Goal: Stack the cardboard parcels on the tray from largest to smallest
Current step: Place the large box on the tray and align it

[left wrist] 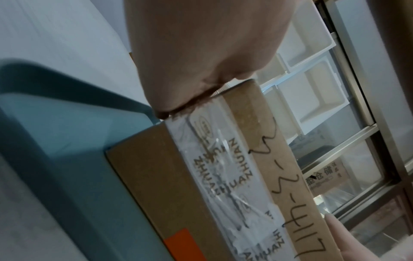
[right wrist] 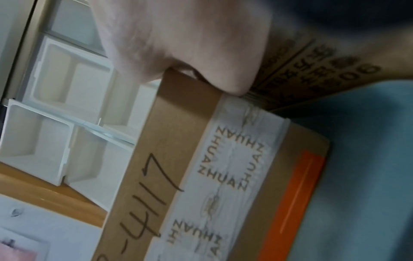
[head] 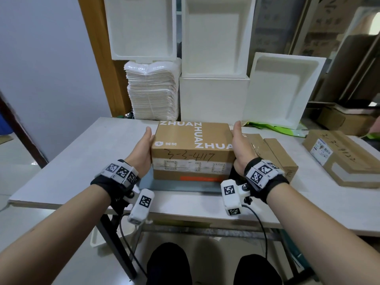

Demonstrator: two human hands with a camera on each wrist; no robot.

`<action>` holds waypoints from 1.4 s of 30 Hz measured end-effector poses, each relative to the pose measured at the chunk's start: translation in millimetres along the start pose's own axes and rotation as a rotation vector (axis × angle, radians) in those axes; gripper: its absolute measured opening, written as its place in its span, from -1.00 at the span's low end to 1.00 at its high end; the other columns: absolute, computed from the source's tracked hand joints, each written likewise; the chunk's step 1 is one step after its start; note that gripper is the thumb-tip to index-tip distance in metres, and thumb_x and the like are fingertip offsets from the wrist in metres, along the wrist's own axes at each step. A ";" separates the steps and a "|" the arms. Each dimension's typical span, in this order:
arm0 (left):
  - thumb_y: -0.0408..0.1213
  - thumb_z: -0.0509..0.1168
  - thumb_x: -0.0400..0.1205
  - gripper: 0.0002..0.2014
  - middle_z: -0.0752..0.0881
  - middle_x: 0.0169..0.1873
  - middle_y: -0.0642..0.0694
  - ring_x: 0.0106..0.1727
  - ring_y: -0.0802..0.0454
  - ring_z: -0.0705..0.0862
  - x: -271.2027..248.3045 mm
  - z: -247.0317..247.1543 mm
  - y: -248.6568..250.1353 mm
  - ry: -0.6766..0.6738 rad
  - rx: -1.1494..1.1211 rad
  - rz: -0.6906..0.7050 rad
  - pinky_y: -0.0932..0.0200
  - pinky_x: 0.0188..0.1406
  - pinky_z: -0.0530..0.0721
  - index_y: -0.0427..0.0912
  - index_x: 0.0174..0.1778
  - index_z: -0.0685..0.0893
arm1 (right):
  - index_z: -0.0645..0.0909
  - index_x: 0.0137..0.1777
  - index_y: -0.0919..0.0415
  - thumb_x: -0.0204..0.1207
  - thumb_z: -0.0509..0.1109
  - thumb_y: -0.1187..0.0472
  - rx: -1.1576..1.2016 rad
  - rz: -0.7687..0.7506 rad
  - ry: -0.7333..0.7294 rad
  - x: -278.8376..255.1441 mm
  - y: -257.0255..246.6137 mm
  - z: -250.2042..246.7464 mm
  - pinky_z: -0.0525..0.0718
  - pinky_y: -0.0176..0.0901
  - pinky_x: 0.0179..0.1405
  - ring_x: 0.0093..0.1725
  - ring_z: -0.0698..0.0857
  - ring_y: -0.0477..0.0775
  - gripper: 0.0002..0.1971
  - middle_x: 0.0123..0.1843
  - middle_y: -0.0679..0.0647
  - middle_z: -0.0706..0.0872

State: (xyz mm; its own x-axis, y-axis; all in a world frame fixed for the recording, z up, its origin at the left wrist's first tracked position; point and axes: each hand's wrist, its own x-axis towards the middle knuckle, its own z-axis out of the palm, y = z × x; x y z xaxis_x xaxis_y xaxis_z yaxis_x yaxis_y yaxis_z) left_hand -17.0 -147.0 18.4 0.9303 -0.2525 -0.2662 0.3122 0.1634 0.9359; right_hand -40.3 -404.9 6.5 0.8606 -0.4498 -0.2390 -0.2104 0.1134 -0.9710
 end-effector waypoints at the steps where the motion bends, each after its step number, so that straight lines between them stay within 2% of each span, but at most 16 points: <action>1: 0.31 -0.17 0.70 -0.31 0.79 0.17 -0.21 0.27 -0.17 0.72 0.9 0.6 -0.7 0.007 0.000 -0.007 -0.18 0.40 0.53 -0.05 0.41 0.62 | 0.52 0.48 -0.06 -0.25 -0.01 -0.85 -0.013 0.002 0.002 -5.0 2.0 0.6 0.47 0.25 0.46 0.41 0.59 0.13 0.33 0.46 -0.07 0.60; 4: 0.31 -0.14 0.70 -0.33 0.83 0.07 -0.21 0.19 -0.18 0.76 1.9 3.0 -1.6 0.036 -0.003 -0.020 -0.15 0.30 0.61 -0.06 0.26 0.72 | 0.59 0.38 -0.18 -0.20 0.00 -0.85 -0.015 0.013 -0.012 -12.3 7.3 1.2 0.51 0.20 0.40 0.31 0.66 0.12 0.20 0.33 -0.11 0.70; 8: 0.28 -0.11 0.71 -0.38 0.84 0.03 -0.20 0.14 -0.16 0.78 -0.6 3.4 0.2 0.037 -0.004 -0.020 -0.13 0.23 0.64 -0.05 0.17 0.74 | 0.61 0.40 -0.06 0.02 0.19 -0.70 0.029 0.013 -0.046 -24.3 -3.1 0.8 0.49 0.19 0.44 0.35 0.65 0.09 0.03 0.33 -0.06 0.72; 11: 0.28 -0.11 0.71 -0.38 0.84 0.02 -0.20 0.12 -0.16 0.78 -2.0 0.9 0.6 0.028 -0.003 -0.018 -0.13 0.21 0.64 -0.05 0.18 0.73 | 0.63 0.38 -0.04 0.12 0.21 -0.59 0.033 0.000 -0.064 -39.0 -13.7 2.7 0.51 0.19 0.41 0.35 0.64 0.10 -0.09 0.33 -0.05 0.71; 13: 0.26 -0.09 0.72 -0.39 0.84 0.03 -0.19 0.12 -0.16 0.78 -3.6 -0.6 -3.5 0.026 -0.008 -0.010 -0.11 0.17 0.66 -0.07 0.23 0.71 | 0.57 0.44 -0.02 0.25 0.18 -0.54 0.006 -0.007 -0.053 -42.7 -11.2 3.9 0.44 0.07 0.41 0.37 0.59 0.05 -0.14 0.37 -0.09 0.65; 16: 0.24 -0.08 0.73 -0.39 0.82 0.10 -0.20 0.18 -0.16 0.76 -5.2 -1.1 -11.5 0.021 -0.008 -0.001 -0.11 0.20 0.66 -0.09 0.33 0.67 | 0.52 0.49 0.03 0.46 0.14 -0.43 -0.019 -0.047 -0.012 -45.4 -5.4 3.6 0.39 -0.01 0.25 0.32 0.54 0.02 -0.26 0.38 -0.12 0.60; 20: 0.28 -0.11 0.71 -0.37 0.81 0.12 -0.20 0.21 -0.18 0.75 -5.1 -2.9 -12.4 0.013 -0.004 -0.015 -0.14 0.27 0.62 -0.05 0.27 0.70 | 0.47 0.49 0.00 0.59 0.09 -0.35 -0.024 -0.056 -0.024 -44.7 -4.5 1.8 0.29 -0.08 0.26 0.25 0.44 -0.04 -0.39 0.29 -0.17 0.50; 22: 0.32 -0.15 0.69 -0.32 0.81 0.13 -0.21 0.24 -0.19 0.74 -6.5 -3.0 -8.0 -0.019 0.014 -0.017 -0.16 0.33 0.59 -0.05 0.28 0.70 | 0.56 0.24 -0.07 0.46 0.10 -0.49 -0.049 -0.061 -0.035 -48.5 -8.7 1.8 0.31 -0.09 0.36 0.24 0.52 -0.05 -0.40 0.25 -0.20 0.57; 23: 0.33 -0.16 0.68 -0.30 0.80 0.15 -0.22 0.25 -0.19 0.72 -7.1 -3.4 -4.5 -0.026 0.020 -0.010 -0.16 0.36 0.56 -0.07 0.30 0.69 | 0.64 0.22 0.02 0.30 0.13 -0.61 -0.038 -0.061 -0.037 -43.5 -6.9 1.6 0.37 -0.02 0.44 0.26 0.61 -0.01 -0.21 0.26 -0.17 0.66; 25: 0.37 -0.17 0.66 -0.22 0.72 0.29 -0.23 0.34 -0.18 0.66 -9.5 -5.7 5.0 -0.018 0.022 -0.002 -0.18 0.46 0.46 -0.14 0.47 0.55 | 0.64 0.33 0.00 -0.03 0.15 -0.77 -0.014 -0.071 -0.037 -17.7 3.1 -3.5 0.46 0.14 0.46 0.32 0.66 0.08 0.09 0.30 -0.07 0.72; 27: 0.43 -0.11 0.59 -0.10 0.56 0.49 -0.20 0.48 -0.15 0.54 -8.1 -9.0 11.8 0.010 -0.001 -0.008 -0.19 0.57 0.32 -0.20 0.66 0.26 | 0.61 0.39 -0.01 -0.24 0.15 -0.81 -0.034 -0.059 -0.046 -12.0 4.9 -5.7 0.46 0.16 0.48 0.37 0.64 0.09 0.26 0.35 -0.04 0.70; 29: 0.46 -0.10 0.55 -0.07 0.52 0.52 -0.20 0.50 -0.14 0.51 -6.6 -12.5 9.6 0.015 -0.011 -0.016 -0.19 0.58 0.28 -0.19 0.67 0.25 | 0.52 0.50 -0.02 -0.17 0.10 -0.82 -0.037 -0.048 -0.055 -27.0 1.8 -4.2 0.37 0.16 0.54 0.47 0.54 0.04 0.28 0.46 -0.08 0.60; 32: 0.37 -0.22 0.66 -0.22 0.75 0.25 -0.22 0.32 -0.18 0.67 -6.8 -10.6 -8.3 -0.005 0.020 -0.003 -0.18 0.46 0.46 -0.10 0.36 0.65 | 0.37 0.59 -0.18 -0.03 -0.01 -0.80 -0.011 -0.046 -0.110 -52.3 4.3 0.0 0.22 0.20 0.61 0.59 0.38 0.00 0.18 0.58 -0.16 0.46; 34: 0.33 -0.25 0.69 -0.29 0.79 0.17 -0.17 0.26 -0.15 0.72 -9.6 -6.8 -23.2 0.011 0.025 -0.010 -0.15 0.42 0.52 0.02 0.22 0.72 | 0.38 0.59 -0.17 0.12 -0.02 -0.74 0.055 -0.018 -0.089 -58.5 10.3 0.5 0.19 0.22 0.62 0.60 0.38 0.02 0.07 0.57 -0.13 0.48; 39: 0.32 -0.30 0.69 -0.31 0.76 0.24 -0.09 0.32 -0.09 0.68 -13.4 -8.3 -38.3 0.072 0.043 0.028 -0.19 0.57 0.33 0.12 0.39 0.62 | 0.41 0.58 -0.15 0.27 -0.16 -0.70 0.160 0.060 -0.071 -68.6 22.5 -0.1 0.10 0.10 0.64 0.55 0.37 -0.06 -0.01 0.52 -0.15 0.48; 42: 0.31 -0.31 0.69 -0.29 0.76 0.25 -0.13 0.29 -0.08 0.70 -12.3 -10.3 -36.0 0.052 0.064 0.024 -0.08 0.41 0.53 0.09 0.43 0.59 | 0.47 0.52 -0.11 0.36 -0.16 -0.64 0.165 0.092 -0.036 -68.6 34.9 1.1 0.14 0.07 0.63 0.55 0.43 0.01 -0.09 0.53 -0.03 0.55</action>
State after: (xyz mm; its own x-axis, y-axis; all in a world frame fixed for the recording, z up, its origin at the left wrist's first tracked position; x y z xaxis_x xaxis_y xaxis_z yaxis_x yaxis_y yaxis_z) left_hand -37.7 -140.0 -14.4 0.9467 -0.1991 -0.2532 0.2778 0.1069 0.9547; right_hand -106.2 -369.1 -11.0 0.8577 -0.3992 -0.3240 -0.2131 0.2974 -0.9307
